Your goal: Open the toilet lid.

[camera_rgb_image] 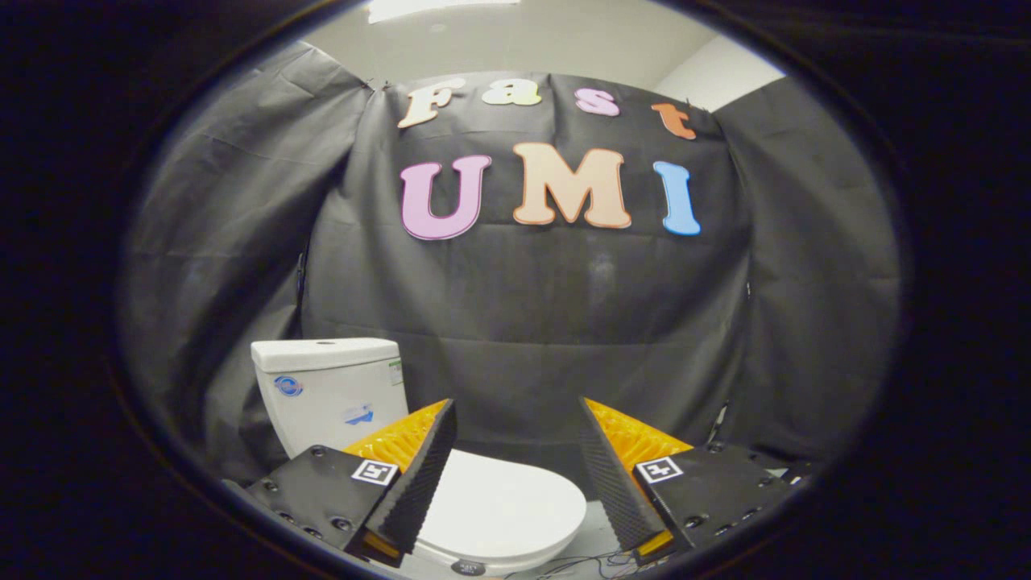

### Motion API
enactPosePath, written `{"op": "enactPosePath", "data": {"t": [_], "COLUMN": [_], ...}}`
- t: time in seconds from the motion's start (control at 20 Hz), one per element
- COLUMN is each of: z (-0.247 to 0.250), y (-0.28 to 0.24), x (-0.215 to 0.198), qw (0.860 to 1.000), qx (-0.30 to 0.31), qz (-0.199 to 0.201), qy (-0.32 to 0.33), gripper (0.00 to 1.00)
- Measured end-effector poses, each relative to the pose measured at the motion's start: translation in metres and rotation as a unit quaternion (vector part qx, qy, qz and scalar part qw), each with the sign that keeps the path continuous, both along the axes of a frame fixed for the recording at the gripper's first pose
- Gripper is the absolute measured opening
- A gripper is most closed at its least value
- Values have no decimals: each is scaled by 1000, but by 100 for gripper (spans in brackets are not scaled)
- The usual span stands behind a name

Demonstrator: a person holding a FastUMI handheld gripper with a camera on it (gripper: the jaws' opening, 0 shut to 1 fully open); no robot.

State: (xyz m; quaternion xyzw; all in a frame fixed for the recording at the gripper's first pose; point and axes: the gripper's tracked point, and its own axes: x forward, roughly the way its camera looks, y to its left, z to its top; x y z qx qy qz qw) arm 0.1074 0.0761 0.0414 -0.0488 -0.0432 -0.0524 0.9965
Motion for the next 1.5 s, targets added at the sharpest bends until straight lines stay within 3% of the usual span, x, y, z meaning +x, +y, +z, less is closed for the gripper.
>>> {"op": "enactPosePath", "data": {"t": [0.25, 0.75, 1.0, 1.2, 1.4, 1.5], "z": [32, 48, 29, 10, 3, -16], "y": [30, 58, 30, 3, 18, 19], "x": [-5, -23, -35, -54, -54, -53], "qw": [999, 994, 977, 947, 940, 934], "qx": [-23, 18, 67, 82, 123, 163], "qz": [-30, -96, -201, -308, -302, -305], "qy": [-28, -45, -36, -43, -94, -90], "gripper": [92, 89, 78, 78, 80, 82]}}
